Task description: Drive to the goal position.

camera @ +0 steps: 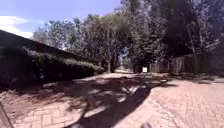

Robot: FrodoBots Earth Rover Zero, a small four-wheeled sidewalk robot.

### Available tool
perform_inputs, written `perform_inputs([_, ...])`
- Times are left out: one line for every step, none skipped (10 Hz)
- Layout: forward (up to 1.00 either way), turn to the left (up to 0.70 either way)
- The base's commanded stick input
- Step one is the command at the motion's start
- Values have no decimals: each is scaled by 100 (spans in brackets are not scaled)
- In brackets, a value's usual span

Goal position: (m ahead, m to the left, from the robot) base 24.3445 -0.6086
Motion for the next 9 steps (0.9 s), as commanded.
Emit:
perform_inputs([70,-8])
perform_inputs([70,0])
perform_inputs([70,0])
perform_inputs([70,0])
perform_inputs([70,0])
perform_inputs([70,0])
perform_inputs([70,0])
perform_inputs([70,0])
perform_inputs([70,0])
